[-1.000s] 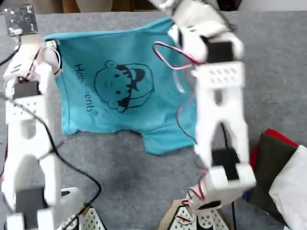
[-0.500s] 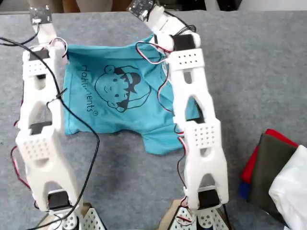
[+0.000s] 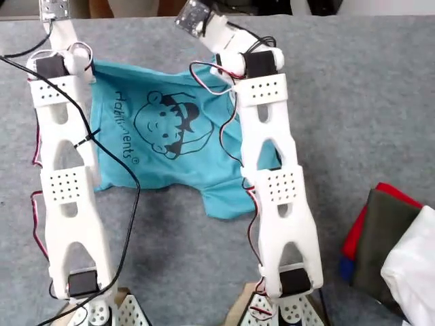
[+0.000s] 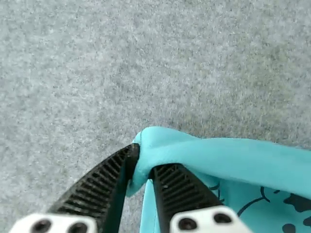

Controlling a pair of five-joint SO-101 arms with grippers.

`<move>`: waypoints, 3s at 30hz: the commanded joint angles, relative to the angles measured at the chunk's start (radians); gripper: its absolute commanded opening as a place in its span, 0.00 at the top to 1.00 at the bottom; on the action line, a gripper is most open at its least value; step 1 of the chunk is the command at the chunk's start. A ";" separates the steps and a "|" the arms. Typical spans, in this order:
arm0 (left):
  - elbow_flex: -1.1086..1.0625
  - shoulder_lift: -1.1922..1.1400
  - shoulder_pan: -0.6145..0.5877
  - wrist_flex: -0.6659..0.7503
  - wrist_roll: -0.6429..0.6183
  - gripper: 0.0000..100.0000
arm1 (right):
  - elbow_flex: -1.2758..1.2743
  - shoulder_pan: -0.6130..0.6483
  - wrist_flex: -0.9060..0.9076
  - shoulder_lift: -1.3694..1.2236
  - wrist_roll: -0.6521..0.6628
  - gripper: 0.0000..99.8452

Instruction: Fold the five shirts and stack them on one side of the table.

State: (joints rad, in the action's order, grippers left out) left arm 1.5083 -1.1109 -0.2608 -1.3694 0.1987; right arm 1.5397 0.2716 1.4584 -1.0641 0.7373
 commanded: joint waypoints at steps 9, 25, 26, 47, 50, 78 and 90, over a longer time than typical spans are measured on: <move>0.092 -0.094 -0.057 -0.025 0.005 0.98 | 0.099 -0.143 0.110 0.088 0.005 0.64; 0.098 -0.131 0.023 -0.104 0.072 0.98 | -0.079 -0.051 0.315 -0.117 -0.044 0.95; 0.098 -0.131 0.023 -0.114 0.075 0.98 | -0.079 -0.051 0.307 -0.143 -0.043 0.95; 0.098 -0.131 0.023 -0.120 0.075 0.98 | 0.041 -0.320 0.333 -0.173 0.031 0.95; 0.098 -0.131 0.025 -0.121 0.075 0.98 | 0.131 -0.314 0.324 -0.048 -0.002 0.94; 0.164 -0.136 0.089 -0.245 0.075 0.98 | -0.371 -0.093 -0.557 -0.200 -0.126 0.83; 0.163 -0.139 0.087 -0.238 0.077 0.98 | -0.107 -0.117 -0.450 -0.203 -0.149 0.98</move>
State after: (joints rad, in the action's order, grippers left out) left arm 1.6233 -1.2674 -0.1688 -1.6180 0.2677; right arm 1.2820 0.1626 0.9628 -1.2835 0.5992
